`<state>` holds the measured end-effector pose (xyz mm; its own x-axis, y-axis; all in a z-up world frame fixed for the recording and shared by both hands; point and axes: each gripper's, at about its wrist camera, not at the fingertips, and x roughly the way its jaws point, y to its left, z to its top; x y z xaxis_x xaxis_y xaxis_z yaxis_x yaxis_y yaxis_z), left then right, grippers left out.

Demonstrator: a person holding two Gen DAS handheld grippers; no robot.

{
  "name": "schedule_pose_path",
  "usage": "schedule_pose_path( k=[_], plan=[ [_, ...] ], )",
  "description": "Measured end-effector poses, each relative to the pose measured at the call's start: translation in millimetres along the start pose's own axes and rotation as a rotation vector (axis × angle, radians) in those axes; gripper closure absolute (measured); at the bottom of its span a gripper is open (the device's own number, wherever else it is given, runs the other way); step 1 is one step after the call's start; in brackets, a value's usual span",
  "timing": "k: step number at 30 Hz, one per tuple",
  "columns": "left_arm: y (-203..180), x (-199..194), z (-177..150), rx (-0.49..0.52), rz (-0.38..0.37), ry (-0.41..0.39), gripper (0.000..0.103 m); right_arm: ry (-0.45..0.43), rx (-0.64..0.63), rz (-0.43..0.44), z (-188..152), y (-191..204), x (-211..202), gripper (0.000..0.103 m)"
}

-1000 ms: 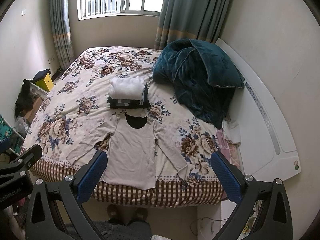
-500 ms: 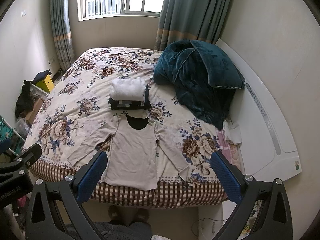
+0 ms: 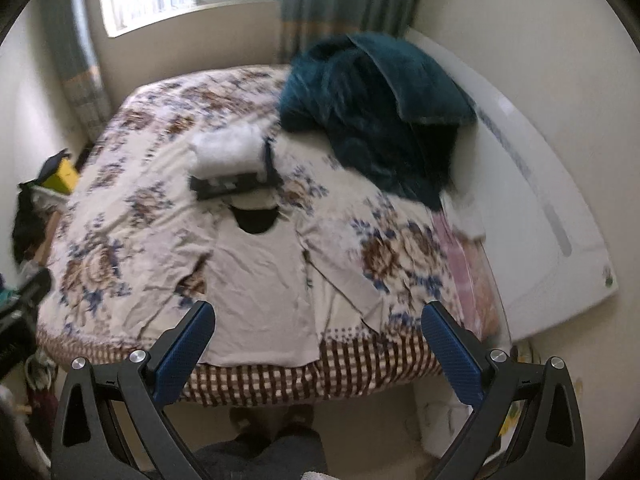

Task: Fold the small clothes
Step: 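Lower the right tool to the shirt sleeve and grasp its cuff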

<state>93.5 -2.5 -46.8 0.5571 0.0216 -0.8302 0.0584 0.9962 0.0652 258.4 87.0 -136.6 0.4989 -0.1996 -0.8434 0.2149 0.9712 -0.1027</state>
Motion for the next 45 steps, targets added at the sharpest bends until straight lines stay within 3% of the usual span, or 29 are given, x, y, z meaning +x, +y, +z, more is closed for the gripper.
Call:
schedule_pose_path(
  k=[5,12,20,26,32,33,36,40,43,45],
  plan=[
    [-20.3,75.0,-5.4,0.064,0.032,0.043,0.0,0.078,0.087,-0.077,-8.9,-19.4,95.7,0.0],
    [-62.3,196.9,-21.4,0.12,0.074,0.182,0.0,0.18,0.195,-0.11,-26.6,-54.2,240.7,0.0],
    [-109.2,332.5,-50.3,0.148,0.107,0.371,0.0,0.427,0.497,-0.132,-108.6,-161.5,434.8,0.0],
    [-126.5,427.4,-85.8,0.169,0.139,0.5,0.0,0.549,0.816,-0.081,-184.9,-229.8,514.9,0.0],
    [-134.0,486.4,-105.4,0.182,0.158,0.553,0.0,0.569,1.08,-0.049,-243.0,-249.5,555.3,0.007],
    [-135.0,490.8,-105.6,0.19,0.155,0.55,0.0,0.552,1.054,-0.054,-242.3,-245.2,555.8,0.007],
    [-138.4,499.2,-108.9,0.228,0.148,0.536,0.0,0.475,0.803,-0.04,-218.2,-206.9,558.8,0.007],
    [-142.9,503.1,-110.8,0.259,0.144,0.521,0.0,0.487,0.531,-0.042,-190.9,-151.1,584.6,0.007],
    [-148.3,504.3,-108.9,0.275,0.142,0.511,0.0,0.509,0.447,-0.161,-183.4,-140.6,603.0,0.015],
    [-150.7,503.3,-108.8,0.282,0.141,0.503,0.0,0.529,0.476,-0.26,-188.0,-157.3,608.1,0.018]
  ],
)
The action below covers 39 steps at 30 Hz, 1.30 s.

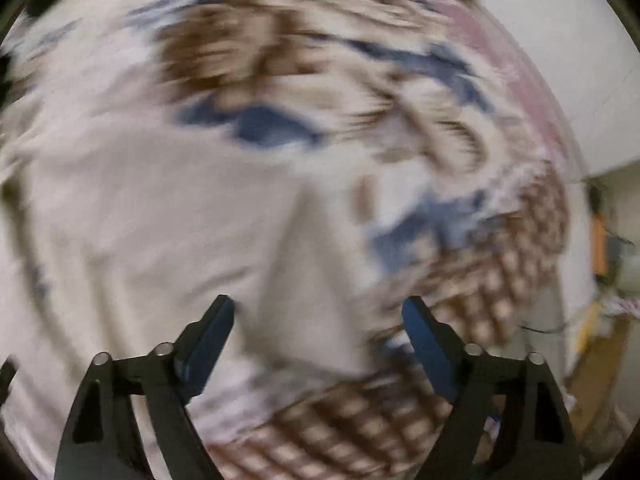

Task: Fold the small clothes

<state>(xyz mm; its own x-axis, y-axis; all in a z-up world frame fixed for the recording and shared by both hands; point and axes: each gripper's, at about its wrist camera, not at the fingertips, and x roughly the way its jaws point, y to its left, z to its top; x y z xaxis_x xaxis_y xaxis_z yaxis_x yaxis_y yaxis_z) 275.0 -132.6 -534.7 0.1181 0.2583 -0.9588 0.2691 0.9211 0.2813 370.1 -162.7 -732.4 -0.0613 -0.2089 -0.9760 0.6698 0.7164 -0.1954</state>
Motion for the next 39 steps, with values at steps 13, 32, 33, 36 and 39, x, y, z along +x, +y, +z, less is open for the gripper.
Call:
schedule_pose_path(
  k=[13,32,33,36,39],
  plan=[
    [-6.5,28.0,-7.6,-0.032,-0.046,0.022,0.0,0.178,0.519,0.409,-9.2,-101.4,26.7,0.017],
    [131.1,17.3,-61.8,-0.311,-0.103,0.048,0.0,-0.233,-0.003,0.473,-2.7,133.5,-194.7,0.097],
    [147.6,17.8,-70.8,-0.347,-0.093,0.053,0.0,-0.249,-0.096,0.487,-10.1,161.8,-211.1,0.097],
    [201.3,21.3,-100.1,-0.461,-0.054,0.071,0.0,-0.308,-0.429,0.474,-57.2,262.2,-248.7,0.097],
    [242.8,23.6,-126.3,-0.559,-0.013,0.089,0.0,-0.311,-0.749,0.422,-135.3,354.4,-244.4,0.098]
  ],
)
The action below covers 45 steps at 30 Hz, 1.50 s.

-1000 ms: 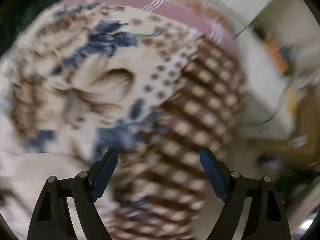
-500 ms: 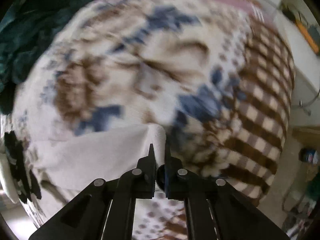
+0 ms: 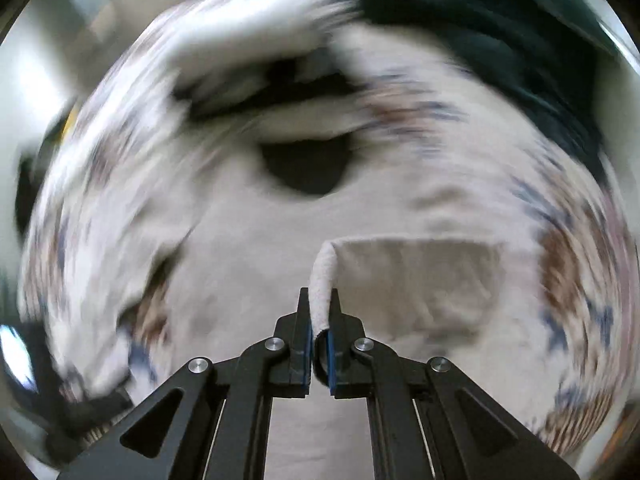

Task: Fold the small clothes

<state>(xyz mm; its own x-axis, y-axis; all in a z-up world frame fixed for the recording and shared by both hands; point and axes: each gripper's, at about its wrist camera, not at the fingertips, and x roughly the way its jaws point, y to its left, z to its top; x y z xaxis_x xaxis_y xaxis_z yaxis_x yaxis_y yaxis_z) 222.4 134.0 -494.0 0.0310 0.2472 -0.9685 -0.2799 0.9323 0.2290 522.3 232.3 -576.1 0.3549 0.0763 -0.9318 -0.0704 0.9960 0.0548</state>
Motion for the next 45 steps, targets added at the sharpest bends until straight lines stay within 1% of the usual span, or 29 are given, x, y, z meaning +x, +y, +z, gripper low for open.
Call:
schedule_pose_path(
  k=[3,5,7,10,12,14,16,18,19,20,21,22,23,24,25,26,28,29,30,31,32,33,34,35,38,39,41,43,45],
  plan=[
    [44.1,11.2,-8.5,-0.067,0.046,0.011,0.0,0.086,-0.227,-0.014,-37.1,69.9,29.1,0.098],
    [54.9,16.3,-14.9,-0.097,0.057,0.029,0.0,0.14,-0.381,-0.038,-71.4,110.1,45.5,0.098],
    [66.7,23.9,-25.7,-0.13,0.056,0.055,0.0,0.156,-0.507,-0.085,-105.8,137.4,53.9,0.098],
    [77.4,31.4,-40.0,-0.164,0.046,0.085,0.0,0.204,-0.587,-0.117,-145.0,149.8,64.5,0.098],
    [82.8,35.7,-45.6,-0.181,0.037,0.101,0.0,0.24,-0.614,-0.129,-163.1,157.9,67.3,0.098],
    [86.6,38.8,-49.3,-0.201,0.025,0.114,0.0,0.263,-0.622,-0.131,-171.5,160.9,68.4,0.098],
    [97.7,47.0,-52.5,-0.249,-0.014,0.148,0.0,0.287,-0.627,-0.133,-180.4,162.2,66.8,0.097],
    [111.8,54.9,-56.8,-0.338,-0.095,0.184,0.0,0.347,-0.587,-0.126,-180.8,158.1,71.0,0.095],
    [121.6,59.5,-59.5,-0.398,-0.144,0.199,0.0,0.378,-0.552,-0.103,-176.5,153.8,71.4,0.092],
    [134.3,66.0,-63.9,-0.482,-0.207,0.219,0.0,0.402,-0.512,-0.074,-171.7,148.2,70.6,0.089],
    [145.1,71.4,-67.6,-0.552,-0.255,0.231,0.0,0.429,-0.422,-0.026,-162.5,133.8,66.6,0.077],
    [156.1,77.8,-72.2,-0.634,-0.314,0.238,0.0,0.434,-0.35,0.001,-155.4,121.0,62.1,0.059],
    [167.2,85.5,-76.6,-0.72,-0.367,0.242,0.0,0.43,-0.277,0.024,-148.6,106.5,56.7,0.049],
    [176.7,92.4,-79.4,-0.788,-0.407,0.239,0.002,0.423,-0.219,0.036,-142.6,93.3,52.1,0.036],
    [186.5,100.3,-82.1,-0.867,-0.46,0.226,0.005,0.409,-0.142,0.043,-136.4,73.8,45.1,0.035],
    [195.6,107.9,-84.3,-0.941,-0.498,0.213,0.013,0.401,-0.098,0.042,-133.4,61.0,41.2,0.035],
    [209.7,122.2,-85.8,-1.063,-0.532,0.202,0.022,0.388,-0.013,0.024,-130.7,31.2,34.7,0.035],
    [213.5,126.0,-85.1,-1.09,-0.528,0.198,0.031,0.385,0.016,0.011,-131.1,20.0,33.1,0.035],
    [218.2,128.8,-83.6,-1.111,-0.516,0.187,0.045,0.382,0.045,-0.001,-132.2,8.7,31.4,0.035],
    [221.3,129.6,-81.2,-1.12,-0.496,0.178,0.055,0.381,0.078,-0.016,-135.5,-5.5,29.9,0.035],
    [222.8,127.7,-78.5,-1.116,-0.47,0.169,0.079,0.384,0.099,-0.029,-139.0,-15.0,29.1,0.035],
    [220.9,122.2,-75.0,-1.102,-0.45,0.155,0.096,0.388,0.127,-0.044,-144.8,-27.7,27.9,0.035],
    [218.5,114.4,-70.3,-1.076,-0.425,0.133,0.097,0.393,0.146,-0.054,-150.0,-36.5,26.7,0.035],
    [217.0,104.9,-66.1,-1.047,-0.405,0.099,0.102,0.398,0.161,-0.065,-155.0,-45.3,25.4,0.035],
    [213.4,78.1,-53.3,-0.963,-0.404,0.019,0.102,0.404,0.179,-0.092,-170.9,-65.5,19.5,0.035],
    [211.9,71.5,-52.6,-0.951,-0.408,0.008,0.102,0.405,0.182,-0.097,-171.5,-73.6,17.8,0.035],
    [205.8,54.8,-45.5,-0.922,-0.418,-0.019,0.102,0.408,0.19,-0.094,-185.3,-81.6,13.7,0.035],
    [190.2,35.9,-40.3,-0.882,-0.422,-0.055,0.102,0.408,0.193,-0.087,-199.3,-91.0,7.4,0.035],
    [173.2,13.3,-35.6,-0.796,-0.428,-0.119,0.102,0.406,0.195,-0.085,-205.5,-96.7,3.1,0.035]
  ],
)
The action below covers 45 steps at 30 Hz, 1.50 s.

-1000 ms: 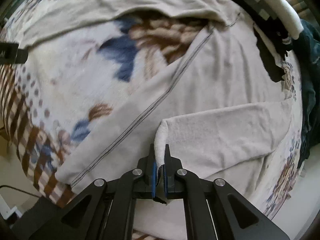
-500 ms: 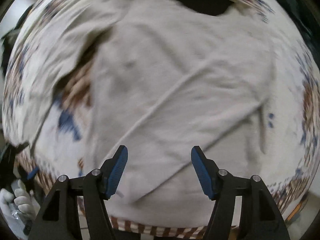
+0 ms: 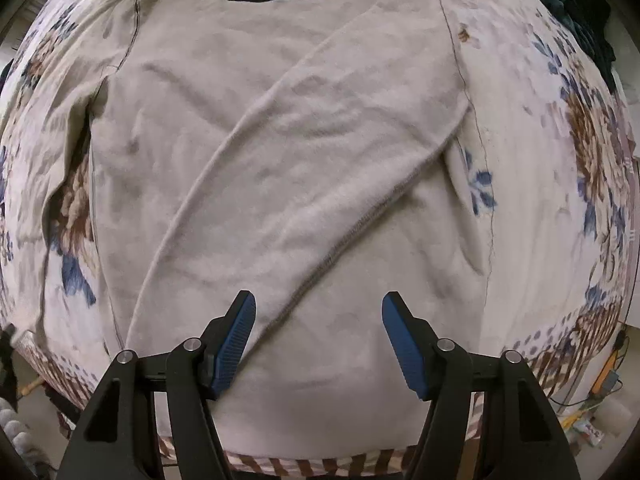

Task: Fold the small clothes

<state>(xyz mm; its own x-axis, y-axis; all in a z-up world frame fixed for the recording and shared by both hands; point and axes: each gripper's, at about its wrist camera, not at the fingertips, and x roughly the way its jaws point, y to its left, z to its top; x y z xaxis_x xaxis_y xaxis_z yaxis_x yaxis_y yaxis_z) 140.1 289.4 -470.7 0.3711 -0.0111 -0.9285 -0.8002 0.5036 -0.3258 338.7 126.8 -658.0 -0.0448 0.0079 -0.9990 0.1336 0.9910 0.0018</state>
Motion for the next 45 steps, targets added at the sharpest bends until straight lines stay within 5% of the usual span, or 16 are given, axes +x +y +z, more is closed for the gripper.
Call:
schedule_pose_path(
  k=[6,12,15,20,28,32,35,37,38,40,41,42,45],
  plan=[
    [-124.7,-30.5,-74.3,0.625,-0.157,-0.083,0.102,-0.003,0.04,0.005,-27.7,-39.5,-0.2,0.035],
    [-193.0,-27.7,-230.8,1.088,-0.357,0.128,0.102,0.026,0.139,-0.03,-43.7,-139.5,-4.9,0.035],
    [-200.2,-13.8,-302.2,1.262,-0.399,0.261,0.102,0.048,0.188,-0.049,-61.9,-185.7,-3.3,0.035],
    [-190.3,5.4,-373.2,1.487,-0.402,0.352,0.102,0.067,0.255,-0.076,-99.5,-276.6,-5.1,0.035],
    [-178.1,14.8,-411.7,1.575,-0.362,0.429,0.102,0.092,0.292,-0.063,-133.0,-343.3,5.0,0.035],
    [-176.7,40.4,-423.9,1.6,-0.265,0.509,0.1,0.094,0.298,-0.051,-170.2,-370.4,0.0,0.035],
    [-179.2,51.0,-410.0,1.502,-0.189,0.607,0.1,0.082,0.295,-0.022,-182.7,-382.2,-3.2,0.035],
    [-181.7,46.2,-390.0,1.436,-0.166,0.577,0.099,0.053,0.295,0.014,-186.3,-389.4,-16.0,0.035],
    [-180.8,41.7,-377.1,1.408,-0.155,0.544,0.094,0.034,0.292,0.04,-189.0,-394.3,-20.3,0.035],
    [-180.1,35.8,-350.4,1.34,-0.12,0.488,0.066,-0.008,0.274,0.107,-182.8,-381.2,-32.6,0.035],
    [-177.8,34.3,-337.9,1.304,-0.104,0.47,0.038,-0.019,0.263,0.126,-183.6,-382.6,-34.7,0.035],
    [-176.6,35.8,-322.9,1.255,-0.078,0.44,0.023,-0.031,0.248,0.151,-184.5,-385.7,-36.2,0.035],
    [-164.9,36.6,-292.0,1.161,-0.037,0.419,0.023,-0.031,0.216,0.252,-188.8,-385.1,-39.3,0.035]
  ],
)
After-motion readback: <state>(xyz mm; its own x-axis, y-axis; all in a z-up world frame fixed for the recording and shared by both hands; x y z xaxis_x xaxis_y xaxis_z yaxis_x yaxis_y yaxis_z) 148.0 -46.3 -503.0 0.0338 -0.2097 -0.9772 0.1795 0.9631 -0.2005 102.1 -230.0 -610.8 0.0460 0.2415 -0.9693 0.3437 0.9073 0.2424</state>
